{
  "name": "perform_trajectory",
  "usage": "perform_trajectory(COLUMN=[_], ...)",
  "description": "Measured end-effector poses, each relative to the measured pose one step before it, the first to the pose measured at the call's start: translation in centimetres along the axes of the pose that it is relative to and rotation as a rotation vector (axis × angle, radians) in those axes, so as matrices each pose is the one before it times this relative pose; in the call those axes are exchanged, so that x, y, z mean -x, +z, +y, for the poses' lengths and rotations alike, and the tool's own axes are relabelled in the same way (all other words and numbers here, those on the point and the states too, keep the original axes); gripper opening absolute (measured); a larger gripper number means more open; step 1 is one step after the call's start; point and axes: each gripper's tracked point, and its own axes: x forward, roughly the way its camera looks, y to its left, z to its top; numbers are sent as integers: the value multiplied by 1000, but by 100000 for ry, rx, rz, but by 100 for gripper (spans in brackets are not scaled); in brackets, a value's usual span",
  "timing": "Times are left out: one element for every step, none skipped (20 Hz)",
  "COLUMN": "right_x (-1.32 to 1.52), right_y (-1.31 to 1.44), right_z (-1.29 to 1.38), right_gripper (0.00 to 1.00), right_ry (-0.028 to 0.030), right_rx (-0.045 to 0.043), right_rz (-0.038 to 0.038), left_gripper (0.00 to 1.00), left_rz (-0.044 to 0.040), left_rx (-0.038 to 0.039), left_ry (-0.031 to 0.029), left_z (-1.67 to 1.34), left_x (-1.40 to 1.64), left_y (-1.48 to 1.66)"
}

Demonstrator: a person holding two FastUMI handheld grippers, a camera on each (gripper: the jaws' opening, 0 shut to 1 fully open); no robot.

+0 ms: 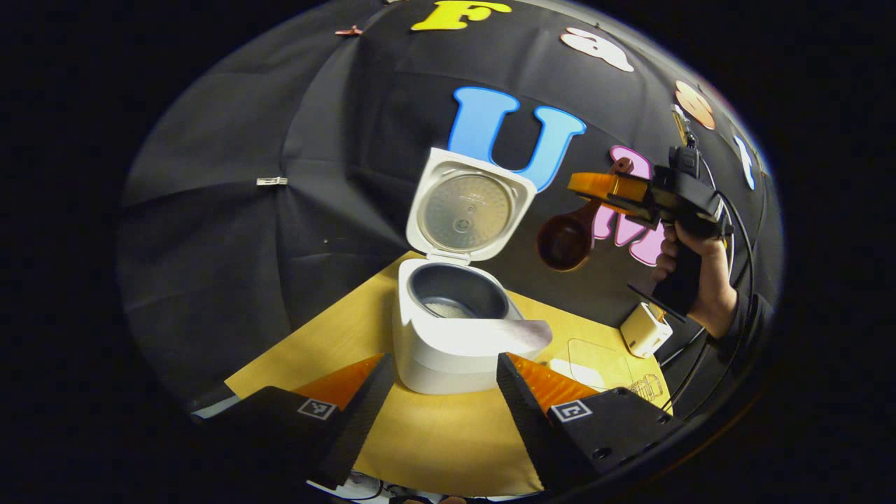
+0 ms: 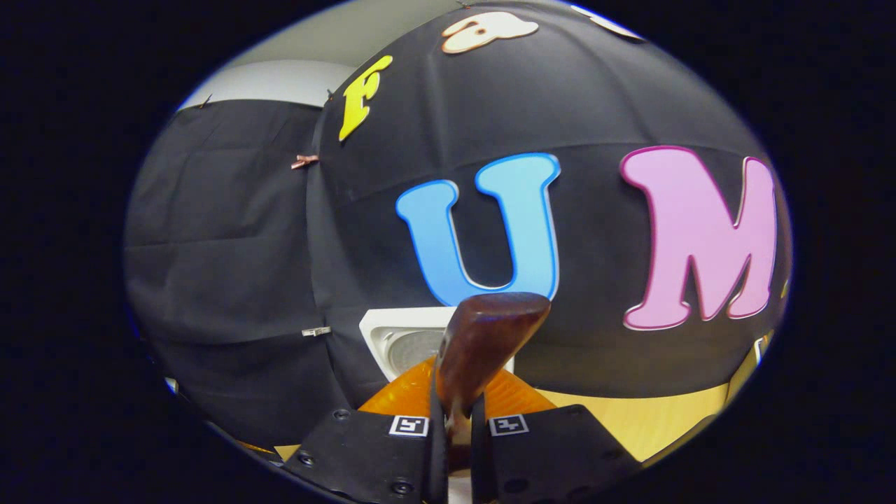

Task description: Close the left gripper, press the button to open the rice cooker; take a wooden spoon from the chopstick holder with the right hand, scoop a spoonful of rice and pour it into the rice cooker, then put the wooden spoon back into the chopstick holder.

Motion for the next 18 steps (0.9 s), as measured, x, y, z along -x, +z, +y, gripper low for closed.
perform_trajectory(right_x=[1016,854,1295,963,893,782,715,733,714,637,804,589,687,500,601,539,518,350], right_y=[634,596,567,333,206,286,382,239,245,170,95,-61,-283,-282,-291,-204,-386,-407], right_z=[-1428,-1701,-1887,-1978,-1770,-1750,-1600,-1900,-1848,-1846,-1807,-1824,-1605,-1996,-1904,-1971,-1870,-2025], right_gripper=[17,17,17,16,17,17,17,17,17,17,17,17,17,17,17,17,17,17], right_ry=[-1729,-2217,-2846,-3024,-2878,-2461,-2626,-2715,-2872,-2638,-2621,-2424,-2573,-2926,-2999,-2934,-3076,-3078], right_rx=[-119,-261,-605,-1097,-1232,-1030,105,1165,1305,950,118,-629,-591,-656,-644,-660,-684,-691], right_rz=[-1267,-1236,-727,-346,-277,-412,-316,-378,-559,-510,-202,288,431,513,441,133,239,672], left_gripper=[95,91,91,95,95,95,95,95,95,95,95,95,95,95,95,95,95,95], left_rz=[379,283,274,278,225,112,13,223,295,233,211,286,111,169,412,625,584,651], left_rx=[-1142,-1119,-1295,-1614,-1502,-1154,-733,-590,-732,-1074,-1007,-961,-662,-463,-402,-389,-367,-464], left_ry=[-1040,-1162,-1475,-1250,-988,-997,-1203,-1288,-1108,-942,-531,-383,-658,-595,-410,-385,-425,-506], left_z=[-1162,-1136,-1296,-1094,-967,-927,-943,-940,-918,-799,-595,-674,-790,-696,-624,-636,-692,-750], left_x=[-23,-71,-121,-261,-220,-158,-233,-253,-180,-246,-268,-255,-246,-287,-268,-218,-465,-149], left_y=[-162,-86,-164,-5,77,32,174,102,144,62,51,31,-28,-16,-188,-120,-303,-169])
